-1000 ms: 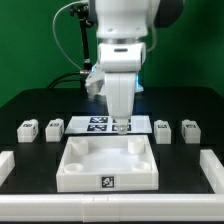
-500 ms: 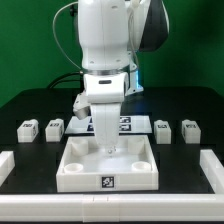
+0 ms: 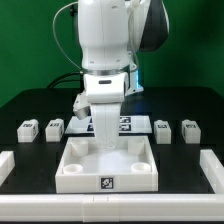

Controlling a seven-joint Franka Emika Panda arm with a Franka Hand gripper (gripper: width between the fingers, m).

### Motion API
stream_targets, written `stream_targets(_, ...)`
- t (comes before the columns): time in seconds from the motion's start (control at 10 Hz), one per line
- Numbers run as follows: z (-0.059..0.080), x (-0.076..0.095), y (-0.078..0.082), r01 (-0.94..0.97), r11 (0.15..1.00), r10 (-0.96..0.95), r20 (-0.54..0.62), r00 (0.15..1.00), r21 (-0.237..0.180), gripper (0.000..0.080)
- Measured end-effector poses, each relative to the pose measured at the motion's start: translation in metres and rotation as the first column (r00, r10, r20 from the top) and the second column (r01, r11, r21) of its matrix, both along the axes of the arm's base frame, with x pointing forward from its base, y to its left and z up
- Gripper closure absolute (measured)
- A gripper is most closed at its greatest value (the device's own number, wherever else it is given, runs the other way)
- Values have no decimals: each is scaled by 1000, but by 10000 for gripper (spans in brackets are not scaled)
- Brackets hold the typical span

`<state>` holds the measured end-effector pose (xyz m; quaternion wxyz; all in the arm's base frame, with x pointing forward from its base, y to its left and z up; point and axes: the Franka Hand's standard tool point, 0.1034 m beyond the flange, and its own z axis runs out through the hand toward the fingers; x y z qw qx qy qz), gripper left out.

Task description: Assemble one leg

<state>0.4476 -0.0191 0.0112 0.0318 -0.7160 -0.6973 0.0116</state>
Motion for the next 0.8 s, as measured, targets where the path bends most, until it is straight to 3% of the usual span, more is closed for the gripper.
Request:
stream_targets(0.6, 1, 3, 0, 1, 1000, -1, 12, 1000, 0, 738)
stream_targets(0.8, 5, 15, 11, -25, 1000, 25, 29, 999, 4, 738)
